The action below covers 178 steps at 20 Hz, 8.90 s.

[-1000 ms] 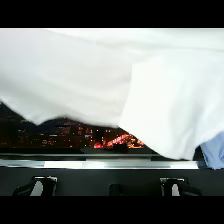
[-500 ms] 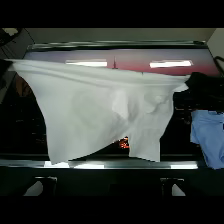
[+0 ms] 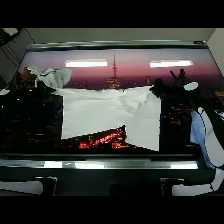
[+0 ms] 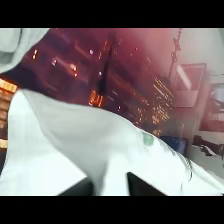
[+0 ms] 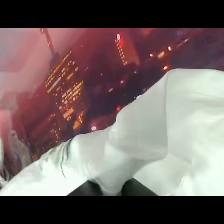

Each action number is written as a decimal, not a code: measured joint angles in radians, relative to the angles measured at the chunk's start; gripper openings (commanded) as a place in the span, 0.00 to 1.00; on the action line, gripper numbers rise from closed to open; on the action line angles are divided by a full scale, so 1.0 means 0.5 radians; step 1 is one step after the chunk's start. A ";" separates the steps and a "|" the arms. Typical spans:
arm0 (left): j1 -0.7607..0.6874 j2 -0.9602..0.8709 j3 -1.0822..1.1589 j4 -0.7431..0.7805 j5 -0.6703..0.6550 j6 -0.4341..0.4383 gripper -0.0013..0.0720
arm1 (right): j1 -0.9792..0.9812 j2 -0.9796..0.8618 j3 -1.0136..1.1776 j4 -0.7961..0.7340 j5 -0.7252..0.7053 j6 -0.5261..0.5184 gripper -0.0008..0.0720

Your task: Fold the shirts.

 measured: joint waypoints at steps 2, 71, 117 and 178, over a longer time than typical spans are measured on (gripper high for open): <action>-0.003 -0.055 0.018 -0.050 -0.091 -0.067 0.74 | -0.014 -0.014 0.009 0.082 -0.002 -0.005 0.97; -0.092 1.706 1.425 1.180 -0.214 -0.336 0.06 | -0.205 2.098 0.798 -1.299 0.206 -0.137 0.08; -0.193 -0.494 0.569 1.366 -1.556 -0.206 0.49 | -0.078 -0.121 0.187 -1.222 1.392 0.187 0.31; -0.116 0.357 -0.159 1.131 -0.680 -0.142 0.06 | -0.220 0.738 -0.501 -0.924 0.847 0.003 0.07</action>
